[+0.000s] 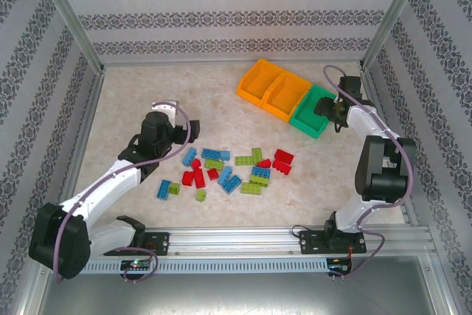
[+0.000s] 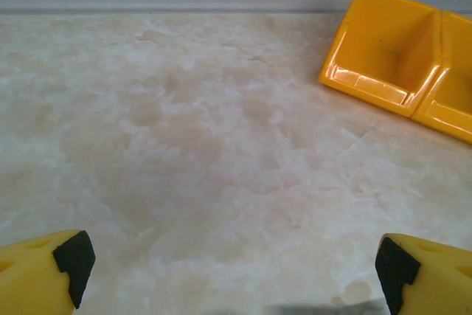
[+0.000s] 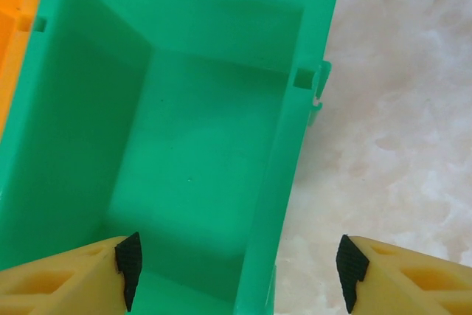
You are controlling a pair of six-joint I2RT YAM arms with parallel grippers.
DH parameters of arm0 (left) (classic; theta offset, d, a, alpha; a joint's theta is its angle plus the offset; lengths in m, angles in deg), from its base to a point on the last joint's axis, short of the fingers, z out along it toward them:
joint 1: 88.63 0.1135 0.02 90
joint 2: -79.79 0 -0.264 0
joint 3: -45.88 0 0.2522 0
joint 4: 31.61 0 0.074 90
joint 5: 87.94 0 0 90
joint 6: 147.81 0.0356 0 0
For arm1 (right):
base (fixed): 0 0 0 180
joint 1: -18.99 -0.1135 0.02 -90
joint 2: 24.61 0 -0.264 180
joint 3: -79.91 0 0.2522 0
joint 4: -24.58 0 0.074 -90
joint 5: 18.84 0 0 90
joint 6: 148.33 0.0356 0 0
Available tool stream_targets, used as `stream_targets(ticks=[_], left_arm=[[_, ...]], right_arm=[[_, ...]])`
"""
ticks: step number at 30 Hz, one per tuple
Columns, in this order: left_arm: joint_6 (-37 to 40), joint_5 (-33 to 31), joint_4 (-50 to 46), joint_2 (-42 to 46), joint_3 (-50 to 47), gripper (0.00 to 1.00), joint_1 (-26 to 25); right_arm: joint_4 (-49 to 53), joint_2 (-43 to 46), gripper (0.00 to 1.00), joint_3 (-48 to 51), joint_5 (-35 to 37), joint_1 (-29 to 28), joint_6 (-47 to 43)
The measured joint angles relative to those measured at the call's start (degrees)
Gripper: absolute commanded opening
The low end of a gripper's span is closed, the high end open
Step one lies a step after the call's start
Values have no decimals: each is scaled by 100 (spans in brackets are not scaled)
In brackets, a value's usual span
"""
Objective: Sort the legos into containers by color
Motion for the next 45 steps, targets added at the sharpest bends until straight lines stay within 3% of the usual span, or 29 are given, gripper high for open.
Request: stream_targets(ticks=[11, 16, 20, 31, 45], left_arm=[[-24, -179, -72, 822, -516, 100, -2], [-87, -201, -122, 964, -592, 100, -2], [-107, -264, -168, 1058, -610, 100, -2], [-131, -304, -219, 1182, -675, 100, -2], [-216, -302, -339, 1373, -791, 100, -2]], right_arm=[[350, -675, 42, -531, -98, -4, -42], [439, -802, 23, -584, -74, -44, -142], [426, -802, 16, -608, -9, -225, -122], [387, -804, 13, -686, -197, -1005, -610], [402, -1403, 21, -1423, -643, -1388, -1351]])
